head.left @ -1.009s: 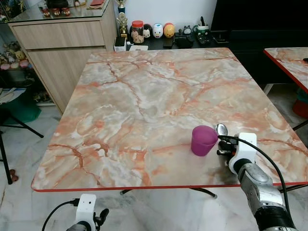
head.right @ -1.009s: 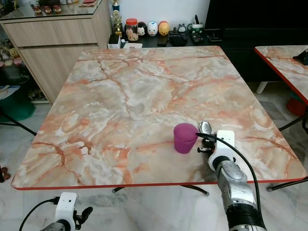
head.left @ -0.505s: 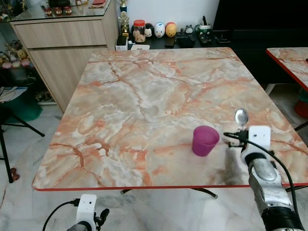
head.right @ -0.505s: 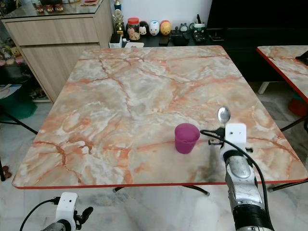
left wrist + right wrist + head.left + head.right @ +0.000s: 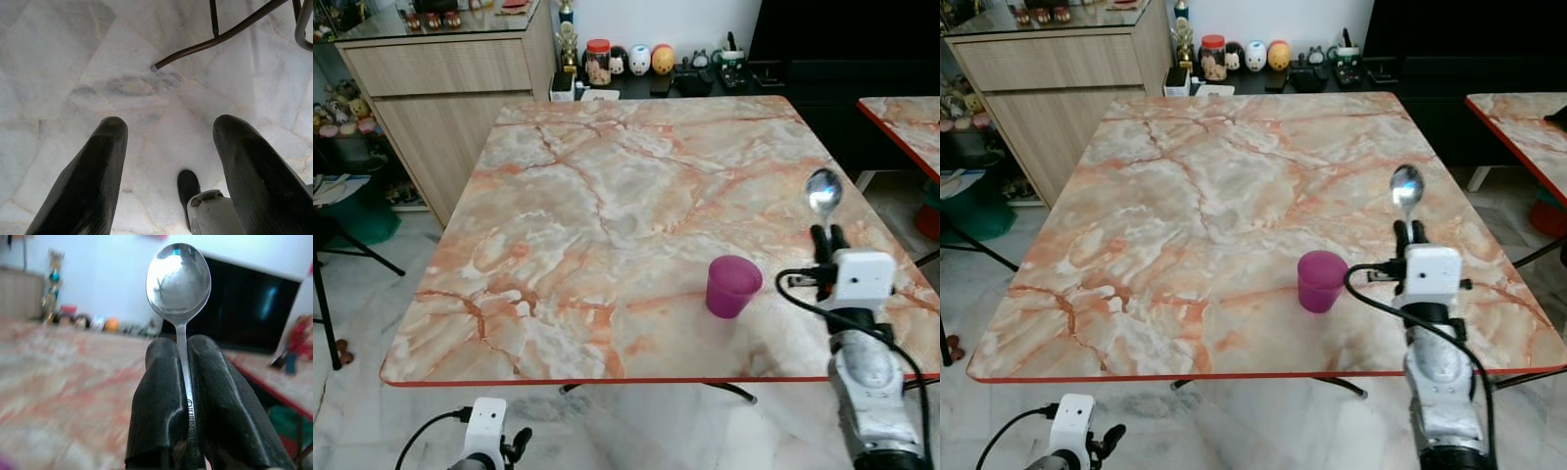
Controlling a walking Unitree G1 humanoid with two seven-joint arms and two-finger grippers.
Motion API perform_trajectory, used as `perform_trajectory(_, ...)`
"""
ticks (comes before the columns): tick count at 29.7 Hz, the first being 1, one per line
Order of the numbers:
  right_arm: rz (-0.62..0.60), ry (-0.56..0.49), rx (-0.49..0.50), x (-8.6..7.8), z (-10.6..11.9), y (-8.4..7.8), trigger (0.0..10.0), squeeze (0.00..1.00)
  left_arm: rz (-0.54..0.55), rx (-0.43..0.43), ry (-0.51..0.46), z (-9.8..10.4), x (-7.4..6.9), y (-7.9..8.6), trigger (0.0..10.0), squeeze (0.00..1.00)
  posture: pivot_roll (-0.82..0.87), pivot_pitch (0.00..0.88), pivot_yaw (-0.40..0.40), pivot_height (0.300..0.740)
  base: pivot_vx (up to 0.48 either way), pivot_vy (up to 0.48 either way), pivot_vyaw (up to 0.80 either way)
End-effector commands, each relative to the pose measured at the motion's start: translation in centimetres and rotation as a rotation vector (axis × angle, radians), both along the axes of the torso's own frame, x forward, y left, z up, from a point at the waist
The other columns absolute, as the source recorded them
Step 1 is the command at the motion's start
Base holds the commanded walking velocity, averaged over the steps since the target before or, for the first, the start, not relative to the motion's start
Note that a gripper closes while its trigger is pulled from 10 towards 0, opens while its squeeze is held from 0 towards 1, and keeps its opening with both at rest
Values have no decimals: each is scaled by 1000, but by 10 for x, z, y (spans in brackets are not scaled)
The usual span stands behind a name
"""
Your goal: Setting the table
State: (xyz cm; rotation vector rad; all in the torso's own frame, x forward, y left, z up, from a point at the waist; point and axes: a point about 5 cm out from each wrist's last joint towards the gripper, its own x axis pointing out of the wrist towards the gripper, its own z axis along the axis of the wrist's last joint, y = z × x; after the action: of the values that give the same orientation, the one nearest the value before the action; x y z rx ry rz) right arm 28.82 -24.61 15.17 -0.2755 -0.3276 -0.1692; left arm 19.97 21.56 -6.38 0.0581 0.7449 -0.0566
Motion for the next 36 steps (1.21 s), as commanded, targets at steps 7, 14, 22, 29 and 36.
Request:
perform_trajectory(7, 5, -45, 32, 0, 6, 7, 10000, 0, -2, 25, -8, 1, 3, 0, 10000, 0, 3, 0, 22, 740, 0, 0, 0)
perform_trajectory(14, 43, -34, 60, 5, 1, 23, 10000, 0, -1, 35, -21, 4, 8, 2, 10000, 0, 15, 0, 24, 740, 0, -259, 0)
perform_trajectory(22, 50, -37, 51, 7, 4, 24, 10000, 0, -3, 40, -14, 3, 5, 2, 10000, 0, 17, 0, 23, 740, 0, -307, 0)
perform_trajectory(29, 39, -43, 51, 7, 6, 21, 10000, 0, -2, 36, -7, 1, 2, 1, 10000, 0, 15, 0, 22, 740, 0, -306, 0)
perform_trajectory(36, 38, -43, 43, 8, 7, 20, 10000, 0, 12, 36, 7, -1, -3, 3, 10000, 0, 16, 0, 18, 740, 0, -309, 0)
